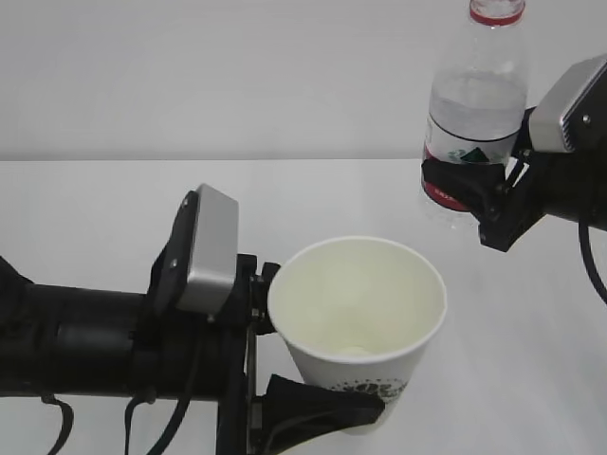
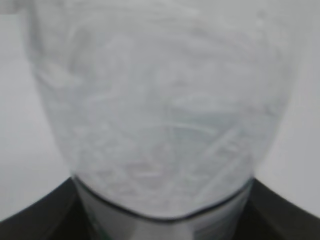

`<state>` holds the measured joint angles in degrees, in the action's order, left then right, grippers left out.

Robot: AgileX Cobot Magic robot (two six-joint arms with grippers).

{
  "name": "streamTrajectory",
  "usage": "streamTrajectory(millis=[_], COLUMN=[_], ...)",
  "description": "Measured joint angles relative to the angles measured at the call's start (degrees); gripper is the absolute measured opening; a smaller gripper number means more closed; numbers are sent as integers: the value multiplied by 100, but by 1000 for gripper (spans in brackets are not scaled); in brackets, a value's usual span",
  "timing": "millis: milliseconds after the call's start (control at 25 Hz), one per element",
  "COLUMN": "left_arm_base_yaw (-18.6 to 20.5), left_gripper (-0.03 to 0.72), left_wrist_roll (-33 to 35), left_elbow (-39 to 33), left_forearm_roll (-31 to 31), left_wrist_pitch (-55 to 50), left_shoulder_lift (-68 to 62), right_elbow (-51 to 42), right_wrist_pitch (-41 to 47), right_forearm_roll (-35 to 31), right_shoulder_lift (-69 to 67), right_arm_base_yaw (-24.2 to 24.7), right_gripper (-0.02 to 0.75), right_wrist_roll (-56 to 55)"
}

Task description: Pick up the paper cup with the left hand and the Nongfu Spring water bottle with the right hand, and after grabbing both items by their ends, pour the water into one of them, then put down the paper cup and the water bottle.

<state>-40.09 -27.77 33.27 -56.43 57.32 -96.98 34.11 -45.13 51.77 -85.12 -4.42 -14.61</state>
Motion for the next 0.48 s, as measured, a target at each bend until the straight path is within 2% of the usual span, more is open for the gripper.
streamTrajectory(millis=[200, 320, 480], left_arm_base_yaw=[-254, -278, -278], left_gripper=[533, 533, 533], left_wrist_roll=[0, 0, -324], left_elbow=[0, 0, 159], left_forearm_roll=[-34, -34, -108], left_wrist_pitch=[0, 14, 14], left_shoulder_lift=[0, 0, -9], right_elbow=[0, 0, 116], right_wrist_pitch=[102, 136, 309], right_forearm_roll=[184, 270, 487], right_shoulder_lift=[259, 454, 751], right_arm_base_yaw=[0, 0, 0], right_gripper=[485, 485, 485], right_wrist_roll=[86, 108, 121])
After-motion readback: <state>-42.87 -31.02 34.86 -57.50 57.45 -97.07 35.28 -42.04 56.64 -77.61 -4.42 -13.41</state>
